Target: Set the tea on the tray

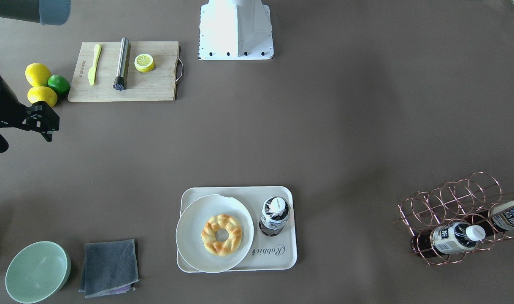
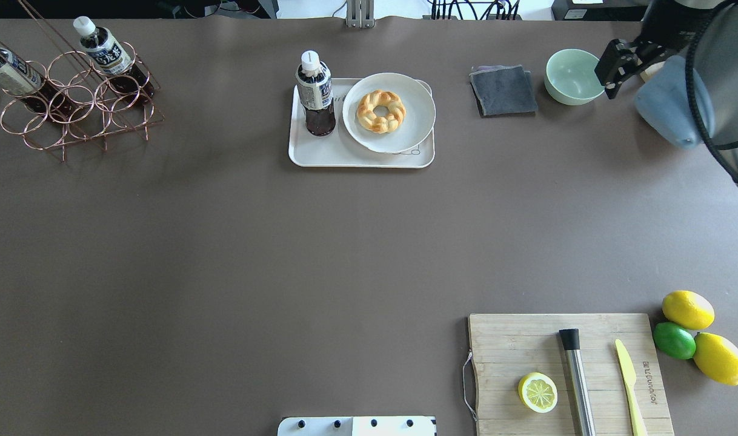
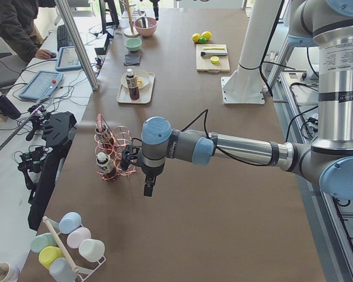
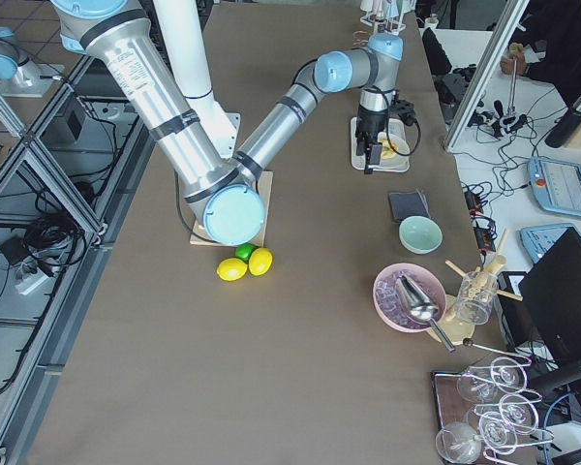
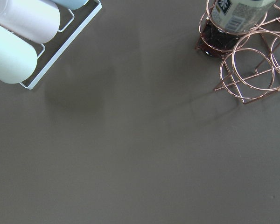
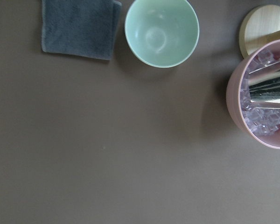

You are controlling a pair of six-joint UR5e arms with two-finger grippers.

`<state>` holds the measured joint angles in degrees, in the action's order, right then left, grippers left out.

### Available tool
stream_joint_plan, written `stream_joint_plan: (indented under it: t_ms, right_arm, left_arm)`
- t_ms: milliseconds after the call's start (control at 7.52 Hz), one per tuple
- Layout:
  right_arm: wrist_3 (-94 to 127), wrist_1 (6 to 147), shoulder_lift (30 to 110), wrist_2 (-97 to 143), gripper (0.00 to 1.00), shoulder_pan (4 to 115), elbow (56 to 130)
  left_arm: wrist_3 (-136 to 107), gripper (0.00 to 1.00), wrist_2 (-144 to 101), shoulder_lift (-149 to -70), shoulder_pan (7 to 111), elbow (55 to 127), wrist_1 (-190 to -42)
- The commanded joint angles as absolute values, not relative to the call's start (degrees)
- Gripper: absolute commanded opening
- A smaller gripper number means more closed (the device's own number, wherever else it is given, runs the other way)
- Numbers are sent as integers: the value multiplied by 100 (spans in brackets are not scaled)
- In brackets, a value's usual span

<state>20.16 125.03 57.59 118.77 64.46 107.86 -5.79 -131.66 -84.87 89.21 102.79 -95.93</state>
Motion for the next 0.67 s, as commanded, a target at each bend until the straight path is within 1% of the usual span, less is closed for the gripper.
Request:
stream_joint_plan:
  t_ms: [0, 133, 266, 399, 532]
  right_arm:
    - [664, 12124, 7351, 11883, 99, 7239, 11197]
    - [294, 11450, 8113, 12466, 100, 7642, 11067]
    - [12, 10608, 8678, 12820, 100, 7942, 10778]
    - [-43, 9886, 9023, 12849, 100, 8076, 10427]
    - [-70, 9557, 9079, 12867, 100, 8199, 10058]
  left_arm:
    - [-580, 98, -13175, -8481, 8964, 10300, -9554]
    - [-589, 98, -13175, -8481, 8965, 10275, -9554]
    - [-589, 98, -13210, -8473, 8974, 10274, -9554]
    - [-589, 98, -13514, -8464, 9000, 10240, -9554]
    - [-589, 98, -13613, -8455, 9009, 10204, -9545]
